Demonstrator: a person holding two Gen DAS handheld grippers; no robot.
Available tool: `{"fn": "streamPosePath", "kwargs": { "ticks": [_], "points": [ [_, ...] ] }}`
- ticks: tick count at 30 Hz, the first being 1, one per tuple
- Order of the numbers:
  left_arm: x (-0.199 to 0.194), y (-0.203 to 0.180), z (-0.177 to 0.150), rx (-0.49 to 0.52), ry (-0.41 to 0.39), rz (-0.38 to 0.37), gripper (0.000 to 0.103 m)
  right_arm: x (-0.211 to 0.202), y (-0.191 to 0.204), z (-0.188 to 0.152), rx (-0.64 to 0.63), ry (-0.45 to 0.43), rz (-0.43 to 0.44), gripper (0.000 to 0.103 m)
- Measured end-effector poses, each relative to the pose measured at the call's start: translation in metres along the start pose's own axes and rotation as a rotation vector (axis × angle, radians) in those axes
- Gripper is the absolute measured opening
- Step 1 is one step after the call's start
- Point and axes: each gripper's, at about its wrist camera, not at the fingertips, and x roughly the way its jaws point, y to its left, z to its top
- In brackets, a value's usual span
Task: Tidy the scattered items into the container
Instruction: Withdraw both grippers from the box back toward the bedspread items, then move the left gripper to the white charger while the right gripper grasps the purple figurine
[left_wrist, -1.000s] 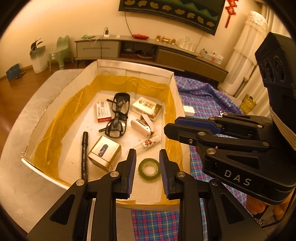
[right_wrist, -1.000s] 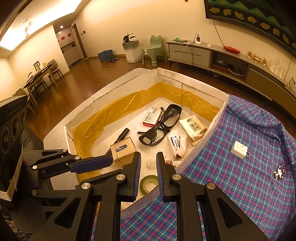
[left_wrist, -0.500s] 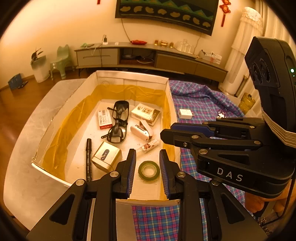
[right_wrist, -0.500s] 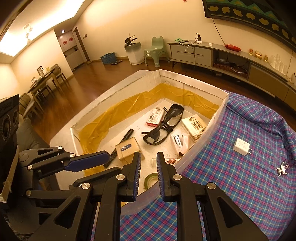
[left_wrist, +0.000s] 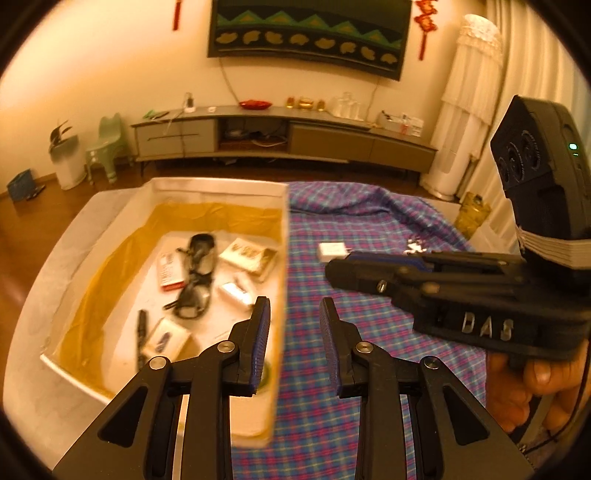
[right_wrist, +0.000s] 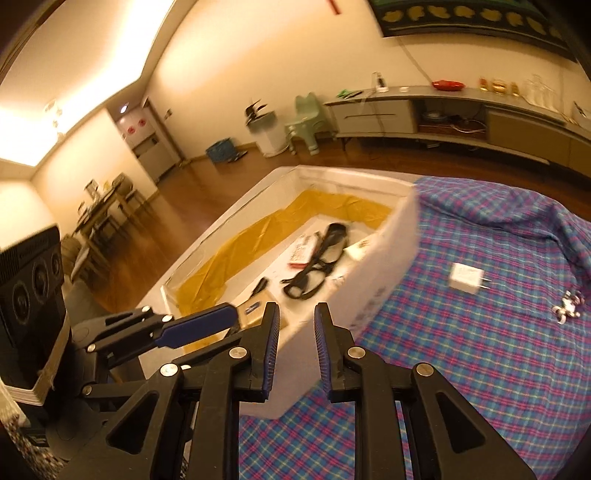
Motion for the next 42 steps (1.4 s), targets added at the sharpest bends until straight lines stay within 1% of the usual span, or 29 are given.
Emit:
{"fn": "streamPosePath", "kwargs": {
  "ticks": [1, 5, 8, 10, 11, 13, 16, 20, 22, 24, 27, 30, 32, 33, 35, 37, 39, 42],
  "points": [
    [0.004, -0.006, 0.002, 0.007, -0.001, -0.004, 0.03, -0.005, -0.01, 0.001, 0.016, -0.008, -0.015, 0.027],
    [0.026, -0.027, 0.009, 0.02, 0.015, -0.019, 0.031, -0.027, -0.069, 0.003, 0.121, -0.034, -0.104, 0.029],
    [0.046, -0.043, 0.014, 0.024, 0.036, -0.036, 0.034, -0.042, -0.124, 0.001, 0.228, -0.044, -0.189, 0.034],
    [0.061, -0.053, 0.018, 0.028, 0.048, -0.041, 0.039, -0.05, -0.161, -0.002, 0.301, -0.046, -0.249, 0.038],
    [0.069, -0.057, 0.019, 0.029, 0.056, -0.047, 0.039, -0.053, -0.177, -0.003, 0.334, -0.045, -0.271, 0.04],
    [0.084, -0.064, 0.023, 0.031, 0.071, -0.053, 0.04, -0.058, -0.209, -0.006, 0.396, -0.04, -0.309, 0.043],
    [0.108, -0.071, 0.03, 0.026, 0.085, -0.05, 0.042, -0.06, -0.253, -0.012, 0.473, -0.024, -0.355, 0.051],
    [0.139, -0.075, 0.04, 0.026, 0.083, -0.042, 0.046, -0.046, -0.294, -0.02, 0.537, 0.01, -0.379, 0.052],
    [0.157, -0.074, 0.044, 0.033, 0.084, -0.019, 0.047, -0.034, -0.31, -0.022, 0.562, 0.029, -0.382, 0.052],
    [0.174, -0.07, 0.046, 0.025, 0.096, -0.006, 0.048, -0.027, -0.32, -0.021, 0.576, 0.035, -0.398, 0.053],
    [0.198, -0.06, 0.05, -0.025, 0.119, 0.017, 0.049, -0.017, -0.331, -0.017, 0.585, 0.032, -0.429, 0.06],
    [0.212, -0.051, 0.054, -0.075, 0.11, 0.038, 0.051, -0.008, -0.337, -0.01, 0.562, 0.031, -0.47, 0.063],
    [0.219, -0.047, 0.054, -0.088, 0.11, 0.044, 0.052, -0.001, -0.338, -0.002, 0.524, 0.036, -0.492, 0.063],
    [0.223, -0.047, 0.054, -0.09, 0.109, 0.047, 0.052, 0.002, -0.338, 0.002, 0.502, 0.034, -0.508, 0.063],
    [0.231, -0.047, 0.051, -0.075, 0.114, 0.063, 0.053, 0.008, -0.338, 0.008, 0.469, 0.035, -0.532, 0.069],
    [0.241, -0.048, 0.048, -0.057, 0.13, 0.08, 0.053, 0.015, -0.339, 0.011, 0.45, 0.039, -0.544, 0.07],
    [0.25, -0.051, 0.044, -0.039, 0.142, 0.101, 0.053, 0.022, -0.337, 0.014, 0.402, 0.045, -0.577, 0.072],
    [0.256, -0.052, 0.045, -0.039, 0.129, 0.102, 0.058, 0.03, -0.33, 0.016, 0.313, 0.067, -0.607, 0.073]
  ]
}}
